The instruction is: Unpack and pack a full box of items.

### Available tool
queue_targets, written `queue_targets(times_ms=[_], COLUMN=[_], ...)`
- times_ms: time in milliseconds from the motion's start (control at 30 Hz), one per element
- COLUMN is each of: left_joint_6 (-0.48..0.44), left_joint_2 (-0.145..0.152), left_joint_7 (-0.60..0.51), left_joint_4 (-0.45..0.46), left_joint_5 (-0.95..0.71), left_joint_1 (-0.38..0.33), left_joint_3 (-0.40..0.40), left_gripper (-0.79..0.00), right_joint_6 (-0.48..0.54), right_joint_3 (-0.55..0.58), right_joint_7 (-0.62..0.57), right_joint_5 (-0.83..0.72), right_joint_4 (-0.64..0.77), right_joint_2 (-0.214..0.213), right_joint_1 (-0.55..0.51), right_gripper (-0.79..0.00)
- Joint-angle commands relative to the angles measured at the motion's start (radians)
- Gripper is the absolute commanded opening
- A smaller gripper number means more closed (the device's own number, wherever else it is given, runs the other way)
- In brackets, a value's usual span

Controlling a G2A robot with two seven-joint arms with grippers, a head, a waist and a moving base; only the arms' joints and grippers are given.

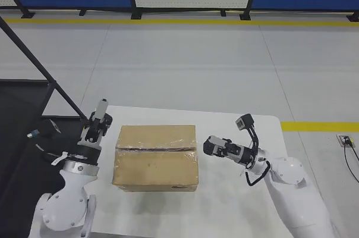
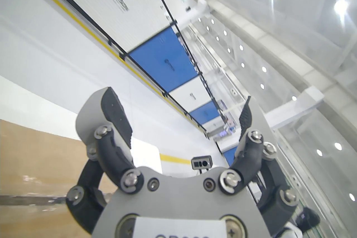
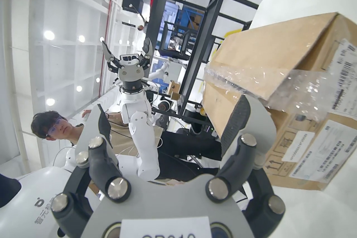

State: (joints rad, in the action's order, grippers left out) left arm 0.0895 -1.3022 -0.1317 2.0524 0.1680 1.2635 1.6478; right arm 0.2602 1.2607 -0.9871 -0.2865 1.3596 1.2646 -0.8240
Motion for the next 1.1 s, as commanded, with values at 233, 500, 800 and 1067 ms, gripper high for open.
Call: queue_targets(times_ms=[233, 500, 800, 1067], left_joint_6=[-0.067, -0.090, -0.099, -0.116], left_joint_2=[0.011, 0.013, 0.019, 0.022], left_joint_7=[-0.024, -0.034, -0.054, -0.061], left_joint_4=[-0.112, -0.132, -0.161, -0.180], left_joint_5=[-0.086, -0.134, -0.148, -0.188], left_joint_1=[0.130, 0.140, 0.128, 0.152], left_joint_3=[0.217, 0.230, 0.242, 0.274], left_gripper=[0.000, 0.000, 0.000, 0.000], right_joint_6=[-0.080, -0.130, -0.086, -0.082], right_joint_3=[-0.210, -0.315, -0.377, -0.466], right_joint_7=[0.024, 0.020, 0.051, 0.112], right_joint_5=[0.017, 0.034, 0.009, -0.009], right_joint_4=[-0.221, -0.367, -0.398, -0.437], right_joint_2=[0.055, 0.092, 0.125, 0.180], right_joint_1=[0.239, 0.331, 0.342, 0.390], right_gripper=[0.000, 0.000, 0.000, 0.000])
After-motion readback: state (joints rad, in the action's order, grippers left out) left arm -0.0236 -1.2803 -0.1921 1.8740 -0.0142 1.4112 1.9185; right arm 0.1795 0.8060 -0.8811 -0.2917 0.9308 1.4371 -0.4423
